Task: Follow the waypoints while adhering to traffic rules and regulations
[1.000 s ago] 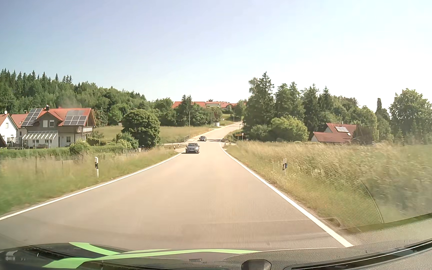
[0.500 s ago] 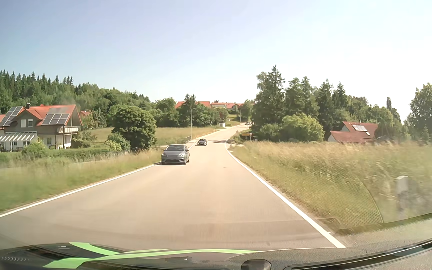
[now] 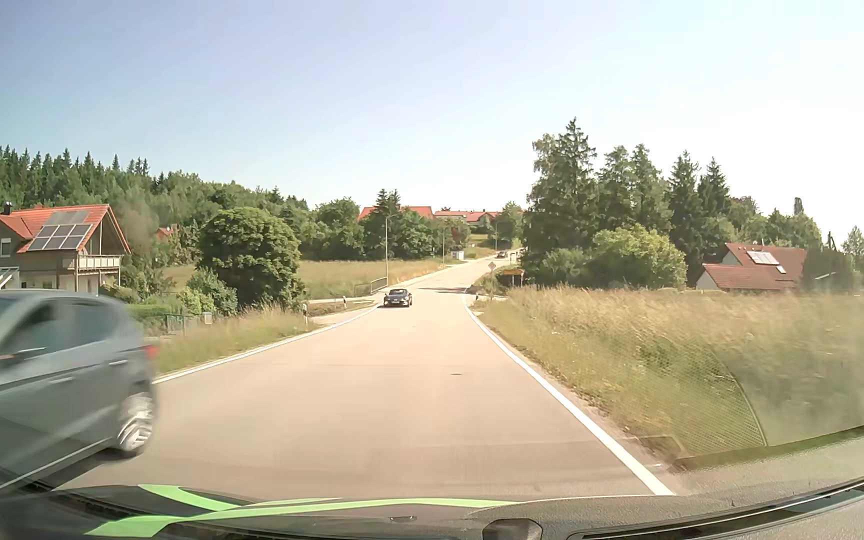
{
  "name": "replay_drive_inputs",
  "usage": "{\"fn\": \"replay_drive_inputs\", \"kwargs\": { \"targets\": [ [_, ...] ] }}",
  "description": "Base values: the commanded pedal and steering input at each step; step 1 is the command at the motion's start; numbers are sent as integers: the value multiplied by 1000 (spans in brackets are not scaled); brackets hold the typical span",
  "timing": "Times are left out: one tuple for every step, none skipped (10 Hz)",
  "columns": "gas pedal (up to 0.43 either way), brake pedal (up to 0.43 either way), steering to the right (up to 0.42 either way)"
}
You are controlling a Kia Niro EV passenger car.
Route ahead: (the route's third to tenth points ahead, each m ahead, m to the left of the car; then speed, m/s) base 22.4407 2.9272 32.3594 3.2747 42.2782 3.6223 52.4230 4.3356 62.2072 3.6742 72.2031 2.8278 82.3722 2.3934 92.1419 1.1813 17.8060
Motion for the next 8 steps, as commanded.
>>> {"fn": "replay_drive_inputs", "kwargs": {
  "targets": [
    [98, 0, -14],
    [98, 0, -15],
    [110, 0, -14],
    [110, 0, -14],
    [110, 0, -12],
    [98, 0, -11],
    [87, 0, -11],
    [67, 0, -11]
  ]
}}
